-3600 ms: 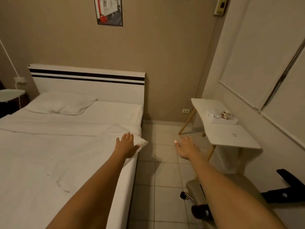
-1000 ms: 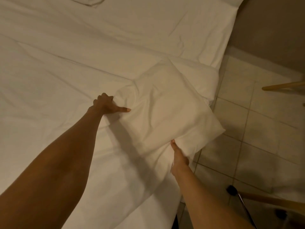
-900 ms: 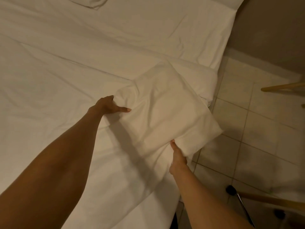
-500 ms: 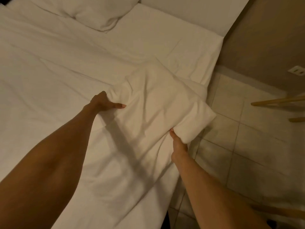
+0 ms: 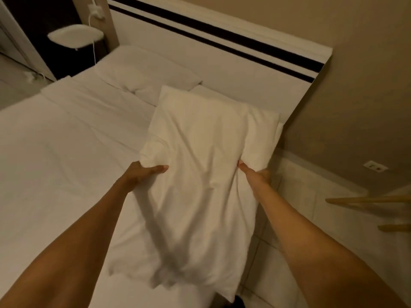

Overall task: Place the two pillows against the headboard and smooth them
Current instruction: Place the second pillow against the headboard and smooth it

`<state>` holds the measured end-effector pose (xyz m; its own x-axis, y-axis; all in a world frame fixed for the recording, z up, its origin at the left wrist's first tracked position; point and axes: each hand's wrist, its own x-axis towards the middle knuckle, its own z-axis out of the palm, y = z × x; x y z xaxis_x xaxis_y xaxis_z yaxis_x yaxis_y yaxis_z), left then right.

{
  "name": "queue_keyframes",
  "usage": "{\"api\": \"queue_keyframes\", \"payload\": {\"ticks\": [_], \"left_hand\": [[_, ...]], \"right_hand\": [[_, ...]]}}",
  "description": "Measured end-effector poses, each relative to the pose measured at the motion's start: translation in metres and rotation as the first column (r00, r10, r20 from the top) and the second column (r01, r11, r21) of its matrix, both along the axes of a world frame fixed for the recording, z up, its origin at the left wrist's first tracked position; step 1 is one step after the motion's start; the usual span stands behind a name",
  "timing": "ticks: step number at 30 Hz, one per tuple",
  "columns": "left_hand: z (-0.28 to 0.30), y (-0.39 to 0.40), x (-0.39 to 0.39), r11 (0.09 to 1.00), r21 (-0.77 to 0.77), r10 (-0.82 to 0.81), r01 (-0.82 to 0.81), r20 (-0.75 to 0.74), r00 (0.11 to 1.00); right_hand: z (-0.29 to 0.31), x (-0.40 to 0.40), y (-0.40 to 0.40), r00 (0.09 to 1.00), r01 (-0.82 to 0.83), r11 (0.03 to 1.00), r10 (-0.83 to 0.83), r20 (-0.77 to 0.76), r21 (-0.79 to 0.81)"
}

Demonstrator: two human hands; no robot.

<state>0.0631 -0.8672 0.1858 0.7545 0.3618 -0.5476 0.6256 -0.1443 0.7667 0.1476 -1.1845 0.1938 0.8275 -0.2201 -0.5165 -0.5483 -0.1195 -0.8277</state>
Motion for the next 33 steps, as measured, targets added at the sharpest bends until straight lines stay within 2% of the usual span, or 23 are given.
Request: {"api": "queue_keyframes", "payload": {"ticks": [6, 9, 16, 22, 28, 33], "left_hand": [[0.028, -0.045, 0.013, 0.993, -0.013, 0.115, -0.114, 0.069, 0.991], [0.039, -0.068, 0.033, 0.987, -0.003, 0.157, -0.158, 0.078, 0.984], [0.051, -0.119, 0.093, 0.973, 0.014, 0.229, -0.23, 0.051, 0.972], [0.055, -0.138, 0.141, 0.962, -0.037, 0.273, -0.272, 0.044, 0.961], [0.04, -0.13, 0.202, 0.956, -0.066, 0.289, -0.287, 0.012, 0.957], [0.02, -0.115, 0.251, 0.932, -0.106, 0.343, -0.346, -0.049, 0.938]], "right_hand": [[0.053, 0.059, -0.036, 0.956, -0.293, 0.954, 0.293, -0.005, -0.061], [0.068, 0.093, -0.059, 0.922, -0.384, 0.918, 0.387, 0.005, -0.096], [0.081, 0.168, -0.114, 0.936, -0.349, 0.936, 0.35, 0.034, -0.045], [0.08, 0.234, -0.119, 0.921, -0.374, 0.927, 0.368, 0.129, 0.022], [0.064, 0.306, -0.089, 0.815, -0.531, 0.833, 0.552, 0.176, -0.152], [0.053, 0.37, -0.054, 0.804, -0.514, 0.791, 0.579, 0.135, -0.331]]}}
